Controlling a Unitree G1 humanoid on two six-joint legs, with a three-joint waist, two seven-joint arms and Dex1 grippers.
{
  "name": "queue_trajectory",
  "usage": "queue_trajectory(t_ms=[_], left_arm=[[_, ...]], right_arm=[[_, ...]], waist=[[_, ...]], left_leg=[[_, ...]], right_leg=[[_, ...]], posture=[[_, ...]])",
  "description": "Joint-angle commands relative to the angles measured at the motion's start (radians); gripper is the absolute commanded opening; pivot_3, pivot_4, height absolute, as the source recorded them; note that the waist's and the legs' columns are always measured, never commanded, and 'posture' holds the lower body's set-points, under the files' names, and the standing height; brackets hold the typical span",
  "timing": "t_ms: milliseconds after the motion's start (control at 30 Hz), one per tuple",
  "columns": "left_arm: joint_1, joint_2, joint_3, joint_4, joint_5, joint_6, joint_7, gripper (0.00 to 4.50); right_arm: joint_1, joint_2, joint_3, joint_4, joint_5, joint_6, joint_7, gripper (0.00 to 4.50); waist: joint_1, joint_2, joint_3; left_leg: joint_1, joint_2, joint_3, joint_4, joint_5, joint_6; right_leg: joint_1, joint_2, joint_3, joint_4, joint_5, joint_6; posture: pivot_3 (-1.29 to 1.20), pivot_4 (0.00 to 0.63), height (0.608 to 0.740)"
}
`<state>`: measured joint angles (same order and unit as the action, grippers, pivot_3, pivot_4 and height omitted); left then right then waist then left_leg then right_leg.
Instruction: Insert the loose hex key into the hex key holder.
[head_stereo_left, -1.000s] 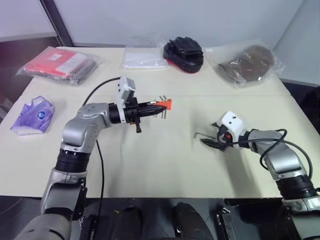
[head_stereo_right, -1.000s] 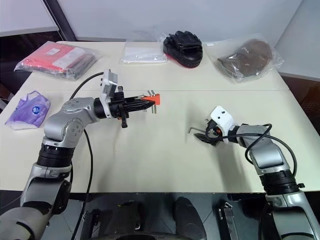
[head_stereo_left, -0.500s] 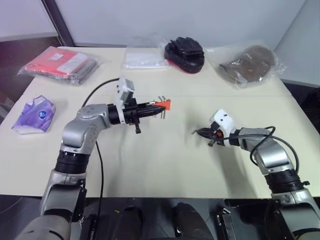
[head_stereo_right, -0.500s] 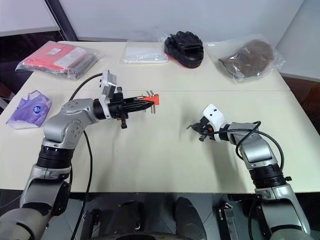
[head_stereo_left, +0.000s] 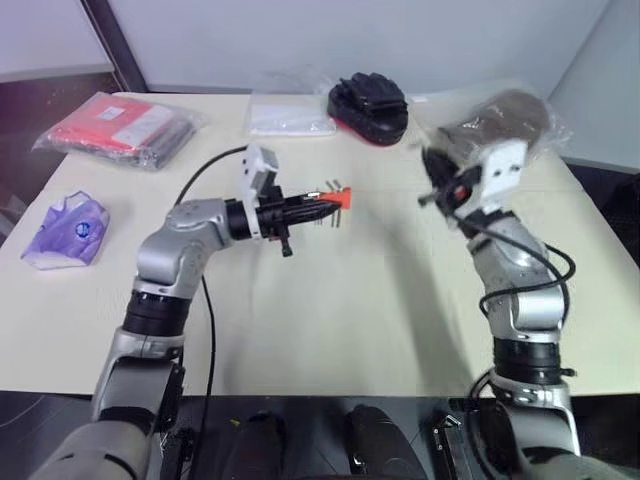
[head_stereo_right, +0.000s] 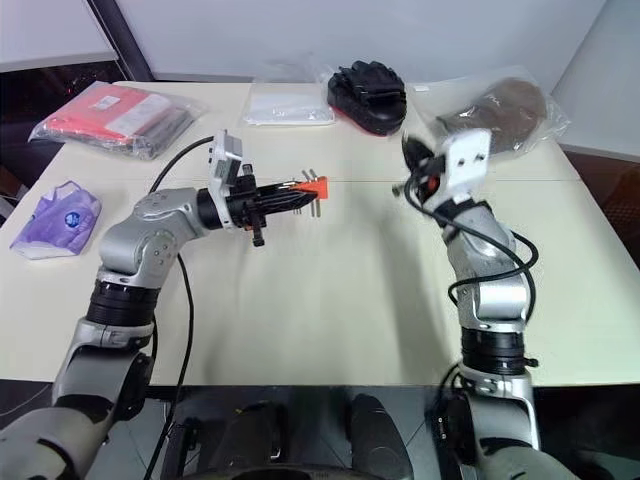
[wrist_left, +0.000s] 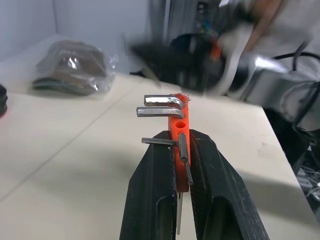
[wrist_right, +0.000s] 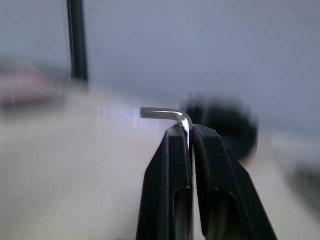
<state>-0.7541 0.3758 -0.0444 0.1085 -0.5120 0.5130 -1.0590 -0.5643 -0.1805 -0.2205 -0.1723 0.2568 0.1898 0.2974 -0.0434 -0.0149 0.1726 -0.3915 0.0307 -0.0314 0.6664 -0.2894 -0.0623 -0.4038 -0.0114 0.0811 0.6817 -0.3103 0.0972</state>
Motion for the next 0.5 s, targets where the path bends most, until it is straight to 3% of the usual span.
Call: queue_trajectory(t_ms=[33,267,500], left_arm=[[-0.054,-0.024,-0.002,0.02,0.004,-0.031,-0.003,0.0],[-0.114,-0.055,-0.003,0.094,0.015,-0.056,-0.013,0.0],[-0.135,-0.063,0.0,0.121,0.024,-0.068,-0.019,0.0]], right_arm=[[-0.059,0.109,-0.008,-0.061,0.06,-0.122,-0.085,0.04],[-0.049,0.257,0.082,0.005,0.089,-0.247,-0.079,0.04],[-0.011,0.3,0.174,0.045,0.067,-0.326,-0.039,0.04]], waist=[[0.0,0.0,0.0],[-0.001,0.0,0.0],[-0.002,0.0,0.0]], left_leg=[[0.0,0.0,0.0,0.0,0.0,0.0],[0.0,0.0,0.0,0.0,0.0,0.0],[0.0,0.0,0.0,-0.001,0.0,0.0]], right_leg=[[0.0,0.0,0.0,0.0,0.0,0.0],[0.0,-0.001,0.0,0.0,0.0,0.0],[-0.001,0.0,0.0,0.0,0.0,0.0]], posture=[[0.0,0.15,0.74],[0.0,0.15,0.74],[0.0,0.15,0.74]])
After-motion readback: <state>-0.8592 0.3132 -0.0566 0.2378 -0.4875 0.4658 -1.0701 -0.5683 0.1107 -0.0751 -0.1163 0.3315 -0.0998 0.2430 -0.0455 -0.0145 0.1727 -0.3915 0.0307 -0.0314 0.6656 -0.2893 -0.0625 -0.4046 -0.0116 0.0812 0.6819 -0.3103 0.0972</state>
